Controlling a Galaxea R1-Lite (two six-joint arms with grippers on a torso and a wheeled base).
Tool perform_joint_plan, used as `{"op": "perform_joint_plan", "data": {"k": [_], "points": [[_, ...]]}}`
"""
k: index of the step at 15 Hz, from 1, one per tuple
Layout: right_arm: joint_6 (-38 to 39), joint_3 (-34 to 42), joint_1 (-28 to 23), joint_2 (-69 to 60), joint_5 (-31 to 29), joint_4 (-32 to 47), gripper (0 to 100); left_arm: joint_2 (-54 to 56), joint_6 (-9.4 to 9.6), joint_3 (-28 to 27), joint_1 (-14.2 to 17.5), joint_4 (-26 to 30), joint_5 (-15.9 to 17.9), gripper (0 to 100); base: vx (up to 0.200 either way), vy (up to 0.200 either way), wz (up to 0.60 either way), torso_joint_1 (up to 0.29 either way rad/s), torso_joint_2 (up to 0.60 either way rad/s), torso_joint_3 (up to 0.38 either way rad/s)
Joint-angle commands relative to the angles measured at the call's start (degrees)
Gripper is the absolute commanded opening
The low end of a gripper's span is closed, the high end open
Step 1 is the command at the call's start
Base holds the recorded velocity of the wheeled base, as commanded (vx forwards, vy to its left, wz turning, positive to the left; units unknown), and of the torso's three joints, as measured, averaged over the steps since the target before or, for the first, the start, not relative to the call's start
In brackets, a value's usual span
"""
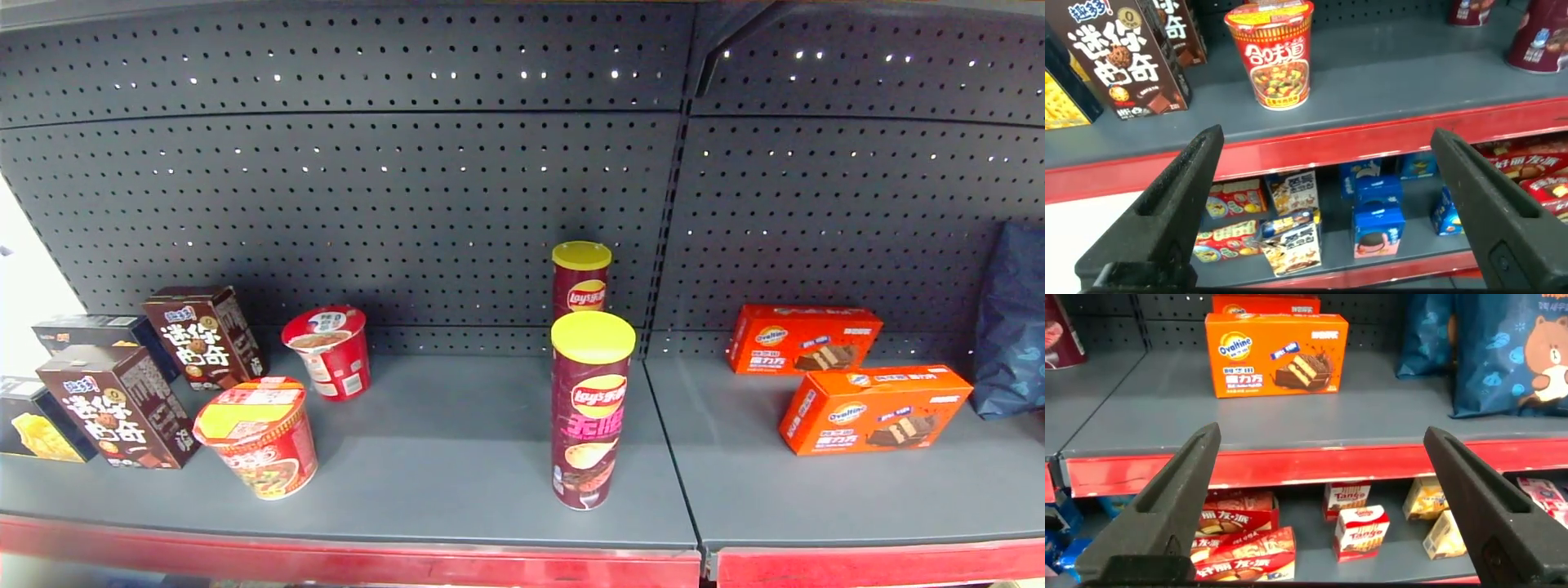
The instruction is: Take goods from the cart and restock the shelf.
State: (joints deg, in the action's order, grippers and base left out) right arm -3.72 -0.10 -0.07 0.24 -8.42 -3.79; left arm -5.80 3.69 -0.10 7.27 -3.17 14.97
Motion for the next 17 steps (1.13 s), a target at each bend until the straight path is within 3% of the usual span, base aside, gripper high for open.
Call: {"op": "perform_joint_plan", "data": {"k": [1,10,17], "points": [[-0.06,0.01,-0.01,0.20,-0.01,0.01,100,-0.09,-0.71,-0.08,0.03,-0.08,-0.03,100,0.000,0.000,0.00,0.000,0.00,0.000],[-0.06,0.01,-0.01,0.20,-0.01,0.01,100,-0.09,-6.68,0.01,0.03,-0.35,-0.56,100,0.000,0.000,0.00,0.000,0.00,0.000],[-0.50,0.01,-0.01,0.20,0.43,0.01,100,-0.09,-6.68,0.01,0.03,-0.35,-1.00,100,0.000,0.000,0.00,0.000,0.00,0.000]]}}
